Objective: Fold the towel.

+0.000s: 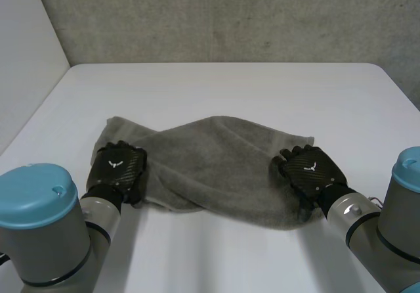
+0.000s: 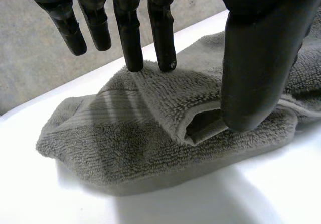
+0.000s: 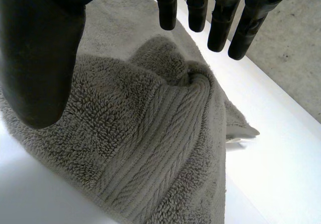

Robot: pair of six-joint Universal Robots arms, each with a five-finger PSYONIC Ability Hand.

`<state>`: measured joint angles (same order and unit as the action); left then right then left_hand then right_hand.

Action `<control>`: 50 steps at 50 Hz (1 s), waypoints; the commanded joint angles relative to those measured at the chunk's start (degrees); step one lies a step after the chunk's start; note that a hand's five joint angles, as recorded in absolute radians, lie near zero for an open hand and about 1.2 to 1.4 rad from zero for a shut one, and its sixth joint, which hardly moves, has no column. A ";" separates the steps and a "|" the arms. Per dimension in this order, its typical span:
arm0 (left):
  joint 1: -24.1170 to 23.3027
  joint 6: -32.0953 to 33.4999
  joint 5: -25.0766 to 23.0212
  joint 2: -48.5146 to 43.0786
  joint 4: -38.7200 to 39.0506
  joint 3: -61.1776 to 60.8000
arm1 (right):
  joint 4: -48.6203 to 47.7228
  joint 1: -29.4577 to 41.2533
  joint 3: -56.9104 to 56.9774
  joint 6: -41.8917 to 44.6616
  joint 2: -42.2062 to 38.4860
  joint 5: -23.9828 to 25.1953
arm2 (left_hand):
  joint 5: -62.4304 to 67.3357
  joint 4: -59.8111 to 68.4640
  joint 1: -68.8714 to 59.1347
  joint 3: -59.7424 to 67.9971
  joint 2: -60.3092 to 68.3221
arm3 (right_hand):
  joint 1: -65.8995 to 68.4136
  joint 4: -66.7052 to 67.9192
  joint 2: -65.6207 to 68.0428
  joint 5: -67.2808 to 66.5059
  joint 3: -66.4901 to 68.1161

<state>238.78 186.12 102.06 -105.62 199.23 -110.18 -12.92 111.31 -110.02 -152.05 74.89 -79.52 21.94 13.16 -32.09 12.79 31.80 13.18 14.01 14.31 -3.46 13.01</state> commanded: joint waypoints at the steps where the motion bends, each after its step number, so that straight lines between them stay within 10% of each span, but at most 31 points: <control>1: 0.19 0.12 -0.02 -0.73 2.12 -0.65 | 0.00 0.22 -0.02 0.00 0.00 0.15 | 0.48 -3.16 -0.32 -2.79 0.61 | -3.18 -4.01 -4.31 3.46 -3.01; 8: 0.37 0.47 -0.02 -3.10 6.35 -0.30 | 0.00 0.05 -0.46 0.00 0.00 0.24 | 6.03 -3.16 -5.88 -2.79 6.17 | -3.18 -4.01 -4.31 3.46 -3.01; 15: 1.33 0.56 -0.37 -3.81 9.51 0.84 | 0.00 -0.30 -0.64 0.00 0.00 0.59 | 48.00 -3.16 -47.85 -2.79 48.14 | 10.87 -4.01 9.73 -10.59 -3.01; 34: 5.03 0.47 -13.99 5.42 -1.63 1.19 | 7.56 -4.43 -1.69 -0.09 6.24 6.30 | 48.06 -3.16 -47.91 -2.79 48.20 | 0.27 -4.01 -0.86 0.01 -3.01; 50: 10.12 0.56 -16.36 5.43 -7.88 6.63 | 6.24 -9.79 -5.29 2.55 7.55 9.03 | 48.06 -3.16 -47.91 -2.79 48.20 | 2.29 -4.01 1.16 -2.01 -3.01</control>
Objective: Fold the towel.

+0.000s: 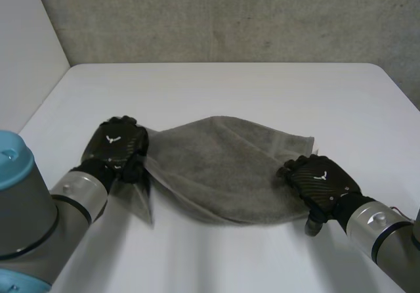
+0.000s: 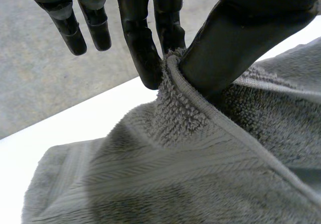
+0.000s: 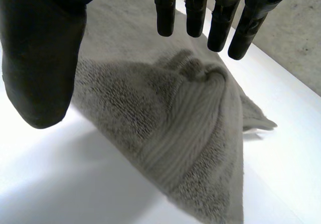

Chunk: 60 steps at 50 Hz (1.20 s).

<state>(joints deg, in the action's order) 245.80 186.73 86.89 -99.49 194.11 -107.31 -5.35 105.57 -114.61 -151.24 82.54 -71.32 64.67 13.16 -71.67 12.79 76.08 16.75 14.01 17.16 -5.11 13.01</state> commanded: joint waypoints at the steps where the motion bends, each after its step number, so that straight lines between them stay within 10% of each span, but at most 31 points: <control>1: 3.11 -0.05 -1.19 -0.71 -2.78 3.77 | -1.42 -5.01 -0.70 2.18 -0.18 1.61 | 5.33 -3.16 -8.33 -2.79 3.92 | -1.11 -4.01 -1.53 -0.52 -3.01; 16: 6.71 -0.14 -3.39 -8.18 -5.06 9.75 | -5.73 -4.14 4.66 6.57 -9.15 2.67 | 5.33 -3.16 -8.33 -2.79 3.92 | 7.47 -4.01 7.05 -9.10 -3.01; 25: 6.89 -0.31 -3.57 -8.27 -5.15 8.43 | -5.99 -1.07 11.07 8.07 -16.26 3.02 | 5.33 -3.16 -8.33 -2.79 3.92 | 63.11 -4.01 62.69 -64.75 -3.01; 40: 7.50 -0.31 -3.65 -6.33 -6.47 7.03 | -6.34 2.80 27.87 7.45 -20.40 7.42 | 5.33 -3.16 -8.33 -2.79 3.92 | 63.25 -4.01 62.84 -64.89 -3.01; 42: 7.42 -0.31 -3.65 -6.42 -6.47 6.85 | -5.12 4.20 33.46 8.33 -26.26 6.98 | 5.33 -3.16 -8.33 -2.79 3.92 | 10.40 -4.01 9.98 -12.04 -3.01; 45: 7.33 -0.31 -3.65 -6.60 -6.47 6.50 | -3.10 4.38 36.38 9.64 -29.18 4.80 | 5.33 -3.16 -8.33 -2.79 3.92 | -3.73 -4.01 -4.15 2.09 -3.01; 60: 7.68 -0.31 -3.65 -6.95 -6.38 7.11 | -6.16 0.17 24.54 2.09 -12.86 0.30 | 5.33 -3.16 -8.33 -2.79 3.92 | -6.75 -4.01 -7.16 5.11 -3.01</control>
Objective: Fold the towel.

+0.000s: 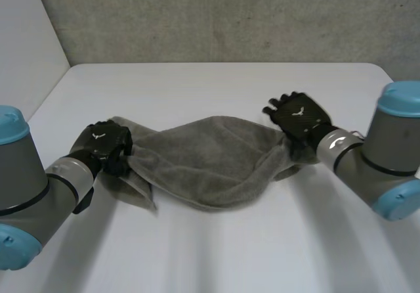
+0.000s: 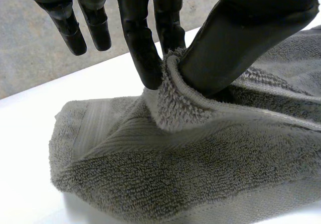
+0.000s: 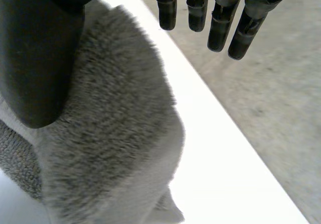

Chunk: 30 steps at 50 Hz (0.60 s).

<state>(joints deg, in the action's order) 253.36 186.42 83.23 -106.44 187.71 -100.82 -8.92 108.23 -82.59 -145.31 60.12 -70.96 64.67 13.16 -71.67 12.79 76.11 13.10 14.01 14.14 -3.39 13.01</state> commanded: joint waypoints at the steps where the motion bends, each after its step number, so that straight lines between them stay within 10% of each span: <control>1: 0.03 0.00 0.00 0.10 0.12 0.63 | -2.50 -3.20 -8.89 -3.84 11.23 0.03 | 5.33 -3.16 -8.33 -2.79 3.89 | -3.10 -4.01 -4.14 3.39 -3.01; 23: -0.06 -0.09 0.00 0.54 0.20 0.72 | -2.06 -15.33 -14.79 6.88 8.52 2.23 | 5.33 -3.16 -8.33 -2.79 3.89 | -3.10 -4.01 -4.14 3.39 -3.01; 30: -0.06 -0.09 0.00 0.62 0.12 0.72 | -7.51 -17.35 -14.88 6.79 4.67 11.78 | 5.33 -3.16 -8.33 -2.79 3.89 | -3.10 -4.01 -4.14 3.39 -3.01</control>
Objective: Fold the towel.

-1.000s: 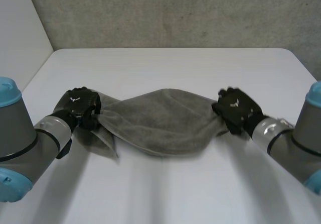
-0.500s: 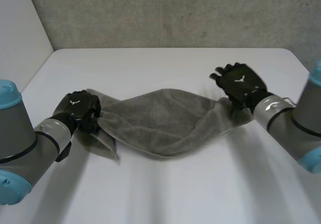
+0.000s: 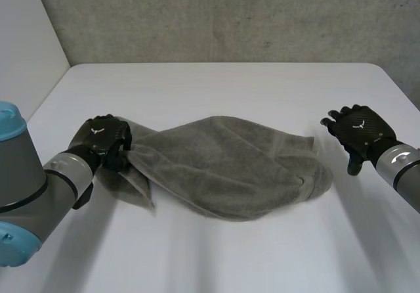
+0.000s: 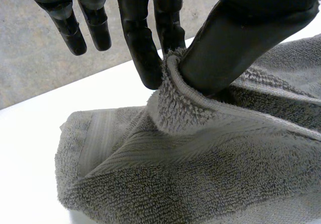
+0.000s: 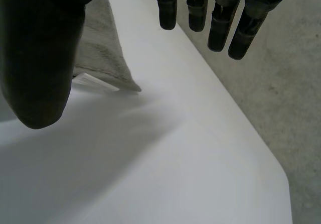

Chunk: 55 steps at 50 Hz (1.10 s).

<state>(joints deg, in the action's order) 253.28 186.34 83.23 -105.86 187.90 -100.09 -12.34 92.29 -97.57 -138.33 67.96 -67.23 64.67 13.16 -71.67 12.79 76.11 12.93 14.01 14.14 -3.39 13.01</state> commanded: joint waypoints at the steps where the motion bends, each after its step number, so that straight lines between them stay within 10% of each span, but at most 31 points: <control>1: -0.06 -0.02 0.00 0.04 -0.08 -0.11 | -4.10 -1.41 0.10 -0.19 -3.19 8.08 | 5.33 -3.16 -8.33 -2.79 3.89 | -2.93 -4.01 -4.14 3.39 -3.01; 37: 0.02 -0.10 0.09 -0.05 0.09 -0.46 | 3.81 -8.09 -7.28 0.78 1.47 34.88 | 5.33 -3.16 -8.33 -2.79 3.89 | -2.93 -4.01 -4.14 3.39 -3.01; 48: 0.29 -0.10 0.09 0.13 0.01 -0.20 | 5.04 -8.18 -11.06 3.23 3.92 32.61 | 5.33 -3.16 -8.33 -2.79 3.89 | -2.93 -4.01 -4.14 3.39 -3.01; 55: 0.11 -0.10 0.17 1.01 -0.17 -0.72 | 10.57 -7.39 -10.80 5.78 6.03 14.53 | 5.33 -3.16 -8.33 -2.79 3.89 | -2.93 -4.01 -4.14 3.39 -3.01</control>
<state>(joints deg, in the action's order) 253.65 186.24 83.32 -105.55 187.85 -100.36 -6.22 84.43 -108.39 -134.81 72.31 -38.98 64.67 13.16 -71.67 12.79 76.18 12.93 14.01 14.14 -3.39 13.01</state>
